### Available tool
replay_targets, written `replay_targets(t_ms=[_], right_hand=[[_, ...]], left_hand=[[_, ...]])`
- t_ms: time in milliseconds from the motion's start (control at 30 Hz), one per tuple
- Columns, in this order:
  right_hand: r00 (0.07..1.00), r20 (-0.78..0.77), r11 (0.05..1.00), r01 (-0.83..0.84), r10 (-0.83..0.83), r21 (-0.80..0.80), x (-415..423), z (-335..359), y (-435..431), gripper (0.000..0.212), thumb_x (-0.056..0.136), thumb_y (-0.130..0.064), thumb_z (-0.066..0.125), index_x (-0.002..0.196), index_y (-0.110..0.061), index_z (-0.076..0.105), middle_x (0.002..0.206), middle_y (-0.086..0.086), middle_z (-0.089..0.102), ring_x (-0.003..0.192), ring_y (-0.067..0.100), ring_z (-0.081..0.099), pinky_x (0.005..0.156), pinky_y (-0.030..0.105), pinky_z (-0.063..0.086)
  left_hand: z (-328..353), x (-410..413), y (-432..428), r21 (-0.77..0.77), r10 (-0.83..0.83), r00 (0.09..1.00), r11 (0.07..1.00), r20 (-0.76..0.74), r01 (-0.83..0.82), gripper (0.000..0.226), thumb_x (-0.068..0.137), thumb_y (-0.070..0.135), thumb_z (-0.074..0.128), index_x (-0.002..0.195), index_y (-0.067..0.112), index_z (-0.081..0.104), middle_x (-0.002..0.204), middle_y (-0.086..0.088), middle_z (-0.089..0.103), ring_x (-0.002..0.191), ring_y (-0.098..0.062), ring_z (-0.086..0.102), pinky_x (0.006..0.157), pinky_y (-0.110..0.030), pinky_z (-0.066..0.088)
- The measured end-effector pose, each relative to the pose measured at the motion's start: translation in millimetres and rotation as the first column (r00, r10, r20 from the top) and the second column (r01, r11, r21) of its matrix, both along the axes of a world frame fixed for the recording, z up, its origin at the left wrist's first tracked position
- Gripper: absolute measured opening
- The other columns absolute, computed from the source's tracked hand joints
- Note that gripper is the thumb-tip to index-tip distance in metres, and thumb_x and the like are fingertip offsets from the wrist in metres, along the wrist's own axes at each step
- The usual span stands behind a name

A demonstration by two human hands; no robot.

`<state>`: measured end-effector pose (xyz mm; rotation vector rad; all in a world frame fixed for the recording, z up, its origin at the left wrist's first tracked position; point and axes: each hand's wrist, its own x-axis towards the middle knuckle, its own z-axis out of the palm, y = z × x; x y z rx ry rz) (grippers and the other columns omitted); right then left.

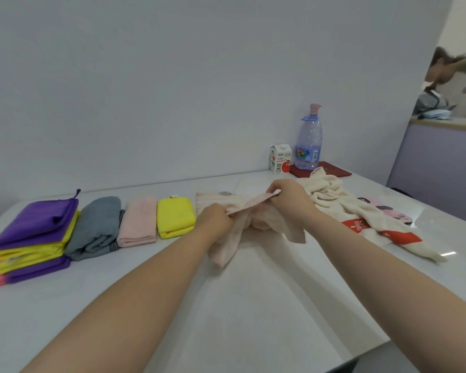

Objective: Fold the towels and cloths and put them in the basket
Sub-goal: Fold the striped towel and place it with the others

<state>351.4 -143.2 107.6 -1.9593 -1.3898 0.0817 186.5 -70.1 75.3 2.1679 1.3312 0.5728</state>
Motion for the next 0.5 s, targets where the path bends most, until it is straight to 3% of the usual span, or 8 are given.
replay_targets(t_ms=[100, 167, 200, 267, 333, 400, 500], right_hand=[[0.991, -0.025, 0.922, -0.133, 0.133, -0.363, 7, -6, -5, 0.056, 0.076, -0.033, 0.076, 0.126, -0.017, 0.056, 0.129, 0.002, 0.053, 0.114, 0.018, 0.052, 0.084, 0.02, 0.04], [0.97, 0.101, 0.809, -0.125, 0.222, -0.574, 5, -19, -8, 0.079, 0.075, -0.04, 0.076, 0.142, -0.019, 0.039, 0.143, 0.0, 0.043, 0.128, 0.021, 0.043, 0.1, 0.027, 0.037], [0.956, 0.14, 0.782, -0.121, 0.257, -0.611, 5, -29, -7, 0.081, 0.077, -0.041, 0.074, 0.144, -0.019, 0.034, 0.145, 0.001, 0.041, 0.13, 0.023, 0.041, 0.103, 0.029, 0.035], [0.952, 0.14, 0.763, -0.126, 0.273, -0.634, 3, -51, -3, 0.078, 0.081, -0.042, 0.069, 0.145, -0.022, 0.029, 0.143, 0.002, 0.041, 0.13, 0.026, 0.04, 0.101, 0.029, 0.033], [0.942, 0.239, 0.796, -0.046, 0.236, -0.603, 7, -71, 4, 0.07, 0.084, -0.052, 0.06, 0.145, -0.033, 0.029, 0.143, 0.008, 0.038, 0.129, 0.031, 0.037, 0.103, 0.035, 0.034], [0.906, 0.382, 0.85, 0.053, 0.179, -0.524, 9, -81, 11, 0.055, 0.088, -0.051, 0.053, 0.139, -0.038, 0.04, 0.14, 0.012, 0.036, 0.125, 0.033, 0.036, 0.102, 0.039, 0.035], [0.887, 0.412, 0.905, -0.017, 0.21, -0.425, 6, -84, 20, 0.031, 0.088, -0.035, 0.053, 0.115, -0.025, 0.064, 0.141, 0.011, 0.039, 0.129, 0.033, 0.035, 0.102, 0.038, 0.033]], left_hand=[[-4, -12, 13, -0.13, -0.053, 0.993, 0.989, 0.106, 0.066, 0.021, 0.087, 0.003, 0.051, 0.095, 0.003, 0.07, 0.1, -0.016, 0.068, 0.097, -0.024, 0.063, 0.072, -0.029, 0.045], [-9, -19, 16, -0.189, -0.148, 0.98, 0.967, 0.131, 0.171, 0.015, 0.089, 0.01, 0.055, 0.09, 0.01, 0.07, 0.094, -0.008, 0.067, 0.091, -0.016, 0.059, 0.074, -0.028, 0.045], [-11, -22, 17, -0.162, -0.209, 0.976, 0.963, 0.059, 0.216, 0.014, 0.088, 0.02, 0.061, 0.096, 0.012, 0.07, 0.101, -0.005, 0.068, 0.095, -0.015, 0.059, 0.08, -0.028, 0.046], [-22, -27, 23, -0.095, -0.282, 0.925, 0.959, -0.256, 0.266, 0.051, 0.08, 0.043, 0.07, 0.123, 0.016, 0.06, 0.126, -0.001, 0.06, 0.115, -0.015, 0.054, 0.096, -0.027, 0.043], [-33, -29, 26, 0.003, -0.248, 0.782, 0.952, -0.571, 0.305, 0.07, 0.075, 0.058, 0.067, 0.131, 0.018, 0.051, 0.135, 0.0, 0.053, 0.122, -0.02, 0.049, 0.096, -0.03, 0.043], [-44, -27, 30, 0.086, -0.21, 0.755, 0.94, -0.622, 0.332, 0.054, 0.08, 0.057, 0.063, 0.116, 0.016, 0.058, 0.124, -0.005, 0.058, 0.114, -0.025, 0.053, 0.083, -0.03, 0.043], [-51, -26, 34, 0.202, -0.215, 0.84, 0.914, -0.498, 0.353, 0.034, 0.085, 0.039, 0.06, 0.104, 0.012, 0.065, 0.122, -0.012, 0.052, 0.112, -0.03, 0.051, 0.083, -0.03, 0.042]])
